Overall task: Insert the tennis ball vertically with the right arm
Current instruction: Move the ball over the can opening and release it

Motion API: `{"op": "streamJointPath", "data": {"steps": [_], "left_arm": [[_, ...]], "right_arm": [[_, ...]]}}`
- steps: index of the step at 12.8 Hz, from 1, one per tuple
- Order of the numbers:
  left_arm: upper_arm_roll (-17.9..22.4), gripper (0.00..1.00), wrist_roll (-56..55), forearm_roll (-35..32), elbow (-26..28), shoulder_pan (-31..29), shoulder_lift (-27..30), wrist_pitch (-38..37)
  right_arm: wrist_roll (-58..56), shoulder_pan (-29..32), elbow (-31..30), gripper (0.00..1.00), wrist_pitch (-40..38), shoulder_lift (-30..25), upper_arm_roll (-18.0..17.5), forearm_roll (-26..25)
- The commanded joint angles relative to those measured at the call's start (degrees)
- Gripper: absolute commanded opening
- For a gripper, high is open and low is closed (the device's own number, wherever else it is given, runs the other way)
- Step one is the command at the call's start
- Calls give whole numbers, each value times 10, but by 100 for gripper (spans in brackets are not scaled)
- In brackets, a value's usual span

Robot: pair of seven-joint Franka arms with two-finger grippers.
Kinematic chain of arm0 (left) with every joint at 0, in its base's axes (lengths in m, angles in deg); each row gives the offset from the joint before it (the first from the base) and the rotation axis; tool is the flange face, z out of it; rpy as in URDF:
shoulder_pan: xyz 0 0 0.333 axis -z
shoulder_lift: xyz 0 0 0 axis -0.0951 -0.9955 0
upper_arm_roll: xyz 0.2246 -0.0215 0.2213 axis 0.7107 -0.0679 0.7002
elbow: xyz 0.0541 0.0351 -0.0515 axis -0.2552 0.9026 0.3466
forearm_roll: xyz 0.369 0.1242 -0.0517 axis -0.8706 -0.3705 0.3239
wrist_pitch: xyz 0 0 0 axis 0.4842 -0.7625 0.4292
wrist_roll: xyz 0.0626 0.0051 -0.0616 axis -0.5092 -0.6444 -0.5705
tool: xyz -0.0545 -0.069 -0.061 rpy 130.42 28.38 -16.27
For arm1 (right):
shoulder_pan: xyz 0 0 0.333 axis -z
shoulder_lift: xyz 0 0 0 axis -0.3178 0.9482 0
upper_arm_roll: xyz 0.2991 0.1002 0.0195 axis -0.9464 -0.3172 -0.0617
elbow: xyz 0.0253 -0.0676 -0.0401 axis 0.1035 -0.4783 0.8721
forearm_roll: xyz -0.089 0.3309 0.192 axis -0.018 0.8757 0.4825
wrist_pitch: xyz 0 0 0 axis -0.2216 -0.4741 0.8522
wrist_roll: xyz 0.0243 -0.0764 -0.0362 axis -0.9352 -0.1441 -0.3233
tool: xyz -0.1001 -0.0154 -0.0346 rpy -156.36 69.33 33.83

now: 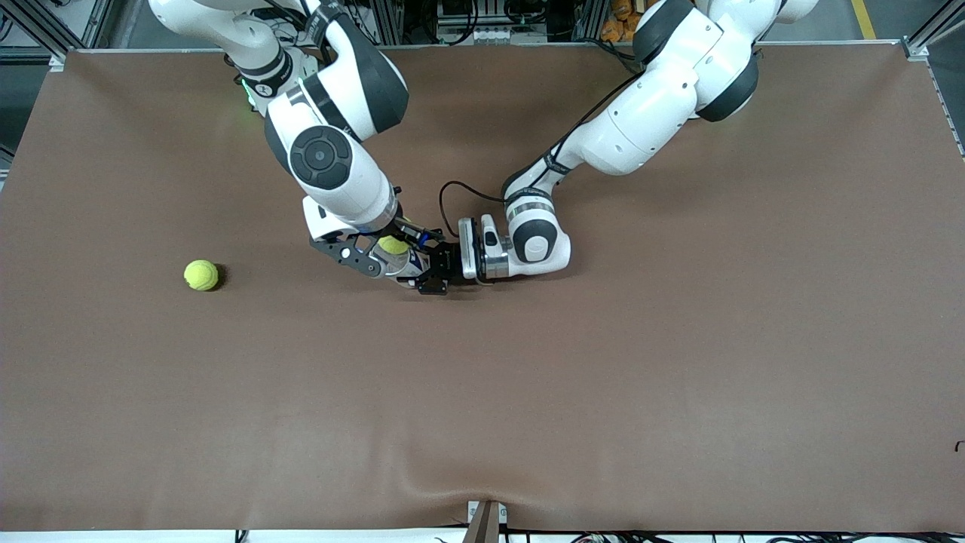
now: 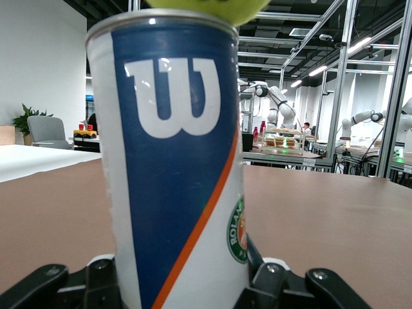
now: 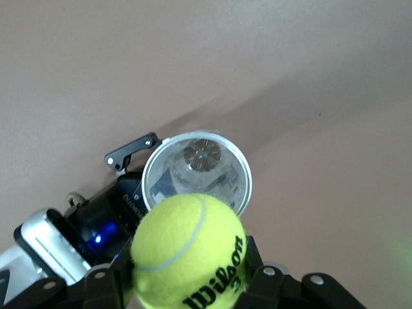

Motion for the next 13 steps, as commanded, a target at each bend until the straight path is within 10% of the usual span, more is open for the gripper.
{"op": "streamJointPath", "data": {"steps": [1,9,11,13], "left_arm": [[0,62,64,22,-4,3,-6,-5],[0,62,64,22,-3,3,-6,-5],[0,62,64,22,-3,3,-6,-5],[0,62,68,22,-3,3,-6,-5]], "right_arm": [[6,23,17,41,1,6,-3,-7],[11,14,17,44,7,30,-4,-5],[11,13,17,92,7,33,-4,-4],[11,14,18,100,2,34,-4,-4]]}}
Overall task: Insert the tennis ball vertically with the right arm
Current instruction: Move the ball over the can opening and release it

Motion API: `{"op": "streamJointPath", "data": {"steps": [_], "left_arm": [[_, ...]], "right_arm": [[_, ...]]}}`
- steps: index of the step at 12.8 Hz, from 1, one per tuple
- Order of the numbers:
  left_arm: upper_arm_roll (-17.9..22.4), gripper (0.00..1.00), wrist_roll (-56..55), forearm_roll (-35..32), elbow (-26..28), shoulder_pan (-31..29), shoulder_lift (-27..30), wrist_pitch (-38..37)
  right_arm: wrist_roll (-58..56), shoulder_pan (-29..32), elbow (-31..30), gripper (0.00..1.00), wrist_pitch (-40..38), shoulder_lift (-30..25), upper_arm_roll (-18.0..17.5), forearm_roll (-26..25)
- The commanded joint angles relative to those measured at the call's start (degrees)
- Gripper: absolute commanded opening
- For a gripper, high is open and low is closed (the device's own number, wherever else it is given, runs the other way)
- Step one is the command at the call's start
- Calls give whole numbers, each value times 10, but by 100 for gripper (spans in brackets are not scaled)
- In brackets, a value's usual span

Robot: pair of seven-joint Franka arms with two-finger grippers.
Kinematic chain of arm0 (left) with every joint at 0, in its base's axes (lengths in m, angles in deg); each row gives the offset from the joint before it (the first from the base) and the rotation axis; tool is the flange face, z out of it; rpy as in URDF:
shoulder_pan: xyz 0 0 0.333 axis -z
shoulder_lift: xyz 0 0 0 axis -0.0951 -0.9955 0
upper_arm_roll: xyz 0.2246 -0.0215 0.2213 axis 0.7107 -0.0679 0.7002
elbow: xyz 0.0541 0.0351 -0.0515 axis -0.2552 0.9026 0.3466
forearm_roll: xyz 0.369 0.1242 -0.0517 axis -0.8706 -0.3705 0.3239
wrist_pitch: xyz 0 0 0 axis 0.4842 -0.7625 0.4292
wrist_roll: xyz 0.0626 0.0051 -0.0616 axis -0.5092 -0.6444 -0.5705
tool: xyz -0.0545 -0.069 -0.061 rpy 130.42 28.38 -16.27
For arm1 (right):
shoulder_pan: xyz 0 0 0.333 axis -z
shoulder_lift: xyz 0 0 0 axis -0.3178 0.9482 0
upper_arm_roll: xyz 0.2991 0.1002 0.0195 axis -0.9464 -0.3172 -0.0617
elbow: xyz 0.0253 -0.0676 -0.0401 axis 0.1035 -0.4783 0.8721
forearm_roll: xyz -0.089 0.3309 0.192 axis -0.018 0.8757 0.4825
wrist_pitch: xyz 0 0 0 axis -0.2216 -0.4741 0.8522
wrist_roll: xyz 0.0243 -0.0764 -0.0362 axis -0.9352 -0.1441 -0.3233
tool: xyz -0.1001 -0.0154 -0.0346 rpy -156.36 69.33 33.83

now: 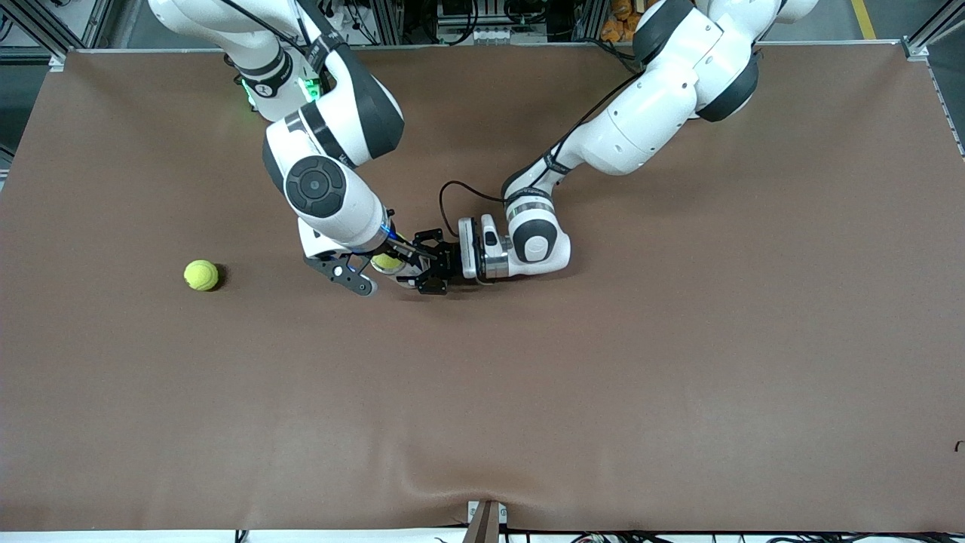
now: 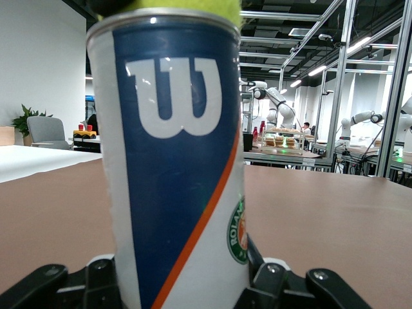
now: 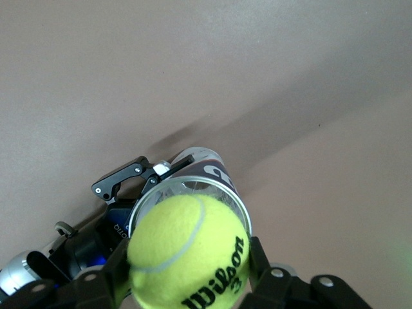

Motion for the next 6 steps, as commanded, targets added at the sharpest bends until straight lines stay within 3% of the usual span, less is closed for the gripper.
{"op": "streamJointPath", "data": {"steps": [1,6], "left_arm": [[0,62,67,22,-3,3,-6,-5],[0,62,67,23,-3,3,-7,-5]], "right_arm": [[9,-1,12,100,-8,5,-1,-3],[-5,38,14,100,-30,-22,1,-5]]}}
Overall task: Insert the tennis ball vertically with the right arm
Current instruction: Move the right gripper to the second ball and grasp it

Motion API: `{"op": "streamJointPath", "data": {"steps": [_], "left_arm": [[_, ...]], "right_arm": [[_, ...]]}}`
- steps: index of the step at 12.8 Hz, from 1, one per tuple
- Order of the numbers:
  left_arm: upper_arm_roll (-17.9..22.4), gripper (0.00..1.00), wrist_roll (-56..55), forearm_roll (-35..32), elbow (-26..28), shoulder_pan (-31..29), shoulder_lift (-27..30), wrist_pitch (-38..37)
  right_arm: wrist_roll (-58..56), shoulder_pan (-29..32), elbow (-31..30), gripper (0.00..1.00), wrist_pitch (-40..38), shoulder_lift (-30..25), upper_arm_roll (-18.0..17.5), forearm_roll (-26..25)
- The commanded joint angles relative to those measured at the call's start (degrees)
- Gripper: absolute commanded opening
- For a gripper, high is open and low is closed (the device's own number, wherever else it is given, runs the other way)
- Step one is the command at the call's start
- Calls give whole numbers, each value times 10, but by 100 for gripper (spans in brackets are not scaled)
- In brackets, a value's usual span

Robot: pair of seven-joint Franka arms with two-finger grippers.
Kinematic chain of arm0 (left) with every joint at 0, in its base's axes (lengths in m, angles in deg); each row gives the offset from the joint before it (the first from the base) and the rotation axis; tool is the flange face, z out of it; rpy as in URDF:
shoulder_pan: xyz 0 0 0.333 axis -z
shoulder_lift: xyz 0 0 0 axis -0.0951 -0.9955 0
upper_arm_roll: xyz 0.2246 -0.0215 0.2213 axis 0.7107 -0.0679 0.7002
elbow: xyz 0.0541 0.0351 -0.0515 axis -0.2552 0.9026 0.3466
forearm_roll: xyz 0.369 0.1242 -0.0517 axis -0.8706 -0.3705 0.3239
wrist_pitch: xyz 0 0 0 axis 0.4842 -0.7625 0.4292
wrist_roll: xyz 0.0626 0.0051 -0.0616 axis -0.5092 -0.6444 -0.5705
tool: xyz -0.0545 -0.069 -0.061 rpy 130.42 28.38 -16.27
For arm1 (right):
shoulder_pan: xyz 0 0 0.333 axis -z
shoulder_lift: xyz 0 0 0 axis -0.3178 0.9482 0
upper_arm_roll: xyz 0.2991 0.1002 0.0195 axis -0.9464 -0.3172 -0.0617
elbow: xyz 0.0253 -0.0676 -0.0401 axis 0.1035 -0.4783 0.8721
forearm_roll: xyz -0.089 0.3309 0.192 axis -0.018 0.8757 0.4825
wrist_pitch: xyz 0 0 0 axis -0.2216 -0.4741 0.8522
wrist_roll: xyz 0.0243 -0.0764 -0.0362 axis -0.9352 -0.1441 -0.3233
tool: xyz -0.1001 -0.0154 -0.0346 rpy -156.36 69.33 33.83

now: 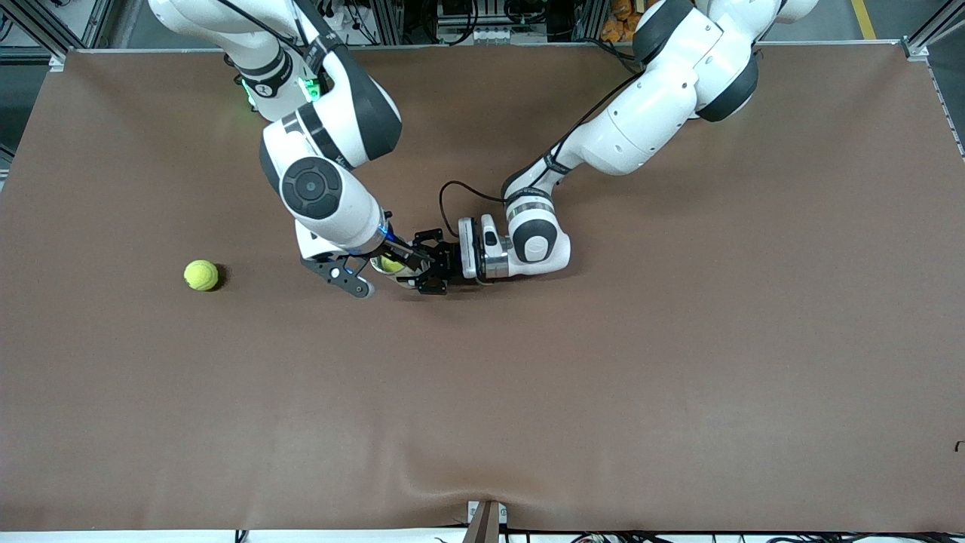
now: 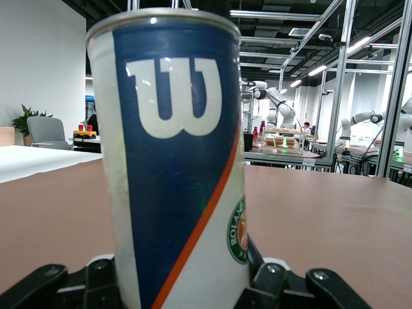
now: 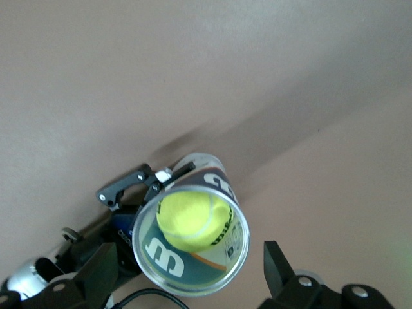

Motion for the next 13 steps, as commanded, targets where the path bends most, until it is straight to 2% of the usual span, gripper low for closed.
{"op": "streamJointPath", "data": {"steps": [1,4,7,9,11,13], "left_arm": [[0,62,67,23,-3,3,-6,-5],[0,62,67,23,-3,3,-7,-5],[0,63,69,28,-3,3,-6,-5],[0,72,70,35,-3,6,-6,-5],[0,77,70,36,-2,6,-6,-5],[0,78,70,37,-2,6,-6,-5]], "right_arm": [[-28,46,3,100,-50,-29,-3,-9],[-120,114,-56,100,-67,-69,-3,-31],[-215,194,-138,100,-51,-96,-3,-101],[-347,278,-191,100,7,-106,-3,-102],[-473,358,-224,100,71,-92,-4,-102],[-540,395,-267,100,150,-72,-3,-102]]}}
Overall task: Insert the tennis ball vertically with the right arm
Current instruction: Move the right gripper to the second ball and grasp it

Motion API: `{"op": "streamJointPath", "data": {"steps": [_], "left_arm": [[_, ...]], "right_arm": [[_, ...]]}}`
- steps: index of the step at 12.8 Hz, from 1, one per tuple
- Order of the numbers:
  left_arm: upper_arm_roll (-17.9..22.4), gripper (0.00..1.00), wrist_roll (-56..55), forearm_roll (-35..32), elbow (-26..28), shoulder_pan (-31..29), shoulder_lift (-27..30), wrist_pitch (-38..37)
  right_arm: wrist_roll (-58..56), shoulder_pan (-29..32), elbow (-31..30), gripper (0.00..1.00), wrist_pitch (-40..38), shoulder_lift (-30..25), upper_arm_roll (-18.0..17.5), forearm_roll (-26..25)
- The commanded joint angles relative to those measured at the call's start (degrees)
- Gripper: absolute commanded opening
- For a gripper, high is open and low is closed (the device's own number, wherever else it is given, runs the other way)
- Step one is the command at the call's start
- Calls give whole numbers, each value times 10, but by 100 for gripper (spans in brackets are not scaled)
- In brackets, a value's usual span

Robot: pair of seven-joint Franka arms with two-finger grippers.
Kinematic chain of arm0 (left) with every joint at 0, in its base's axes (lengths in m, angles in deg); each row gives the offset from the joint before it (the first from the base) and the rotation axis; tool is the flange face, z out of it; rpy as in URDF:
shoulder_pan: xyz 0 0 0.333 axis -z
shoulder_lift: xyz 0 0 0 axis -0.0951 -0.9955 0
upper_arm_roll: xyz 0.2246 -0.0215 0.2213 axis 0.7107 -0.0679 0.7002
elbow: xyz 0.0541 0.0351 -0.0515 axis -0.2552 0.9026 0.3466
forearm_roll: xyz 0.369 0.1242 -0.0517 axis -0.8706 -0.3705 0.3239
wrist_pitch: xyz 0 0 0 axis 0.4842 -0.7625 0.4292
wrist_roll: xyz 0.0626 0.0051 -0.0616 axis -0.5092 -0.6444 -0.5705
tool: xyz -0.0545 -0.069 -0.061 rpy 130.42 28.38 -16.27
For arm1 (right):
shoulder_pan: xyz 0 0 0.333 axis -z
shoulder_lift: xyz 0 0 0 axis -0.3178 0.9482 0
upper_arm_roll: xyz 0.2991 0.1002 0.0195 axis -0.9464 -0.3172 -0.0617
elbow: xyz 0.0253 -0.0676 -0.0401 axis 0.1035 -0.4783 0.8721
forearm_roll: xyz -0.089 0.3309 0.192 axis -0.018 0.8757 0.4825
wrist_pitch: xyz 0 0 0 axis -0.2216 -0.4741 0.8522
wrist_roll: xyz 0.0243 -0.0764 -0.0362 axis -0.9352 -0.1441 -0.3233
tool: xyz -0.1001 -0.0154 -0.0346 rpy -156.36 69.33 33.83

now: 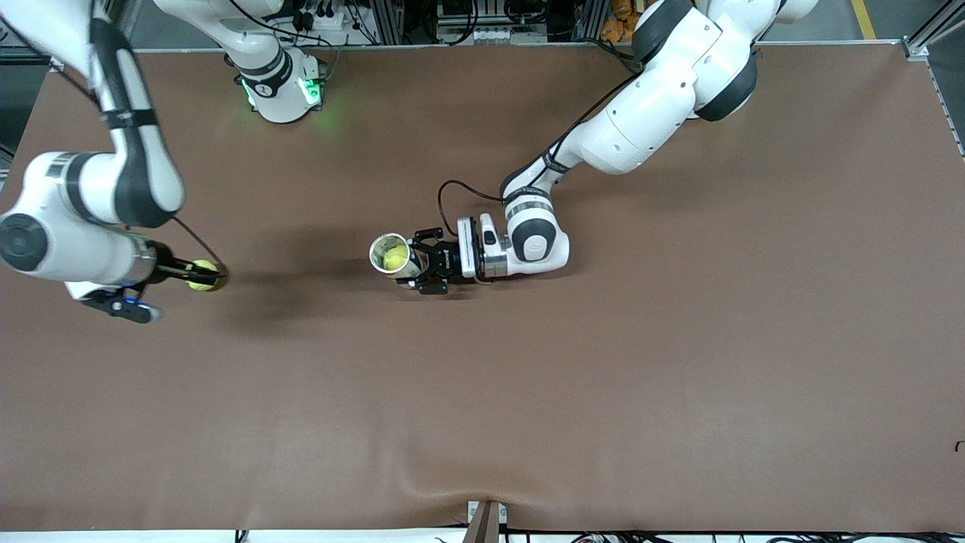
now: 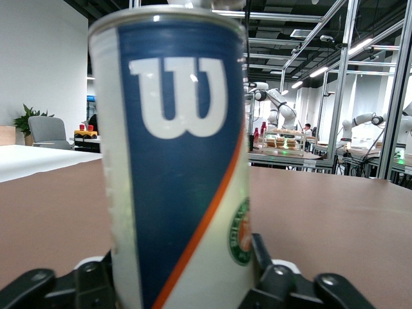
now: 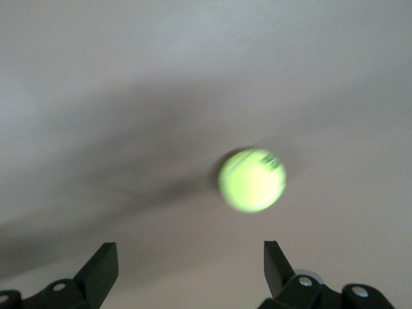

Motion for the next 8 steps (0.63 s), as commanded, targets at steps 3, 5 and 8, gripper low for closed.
{"op": "streamJointPath", "data": {"steps": [3,5,8], "left_arm": [[-1,77,70,29,-2,3,-5,-5],[-1,77,71,29,-2,3,-4,-5],[-1,77,70,29,-2,3,-3,-5]], "right_arm": [[-68,46,-89,100,100,14,-16,-9],[-86,56,-89,100,102,38,-16,-9],[-91,56,-89,100,122,65,-16,-9]]}}
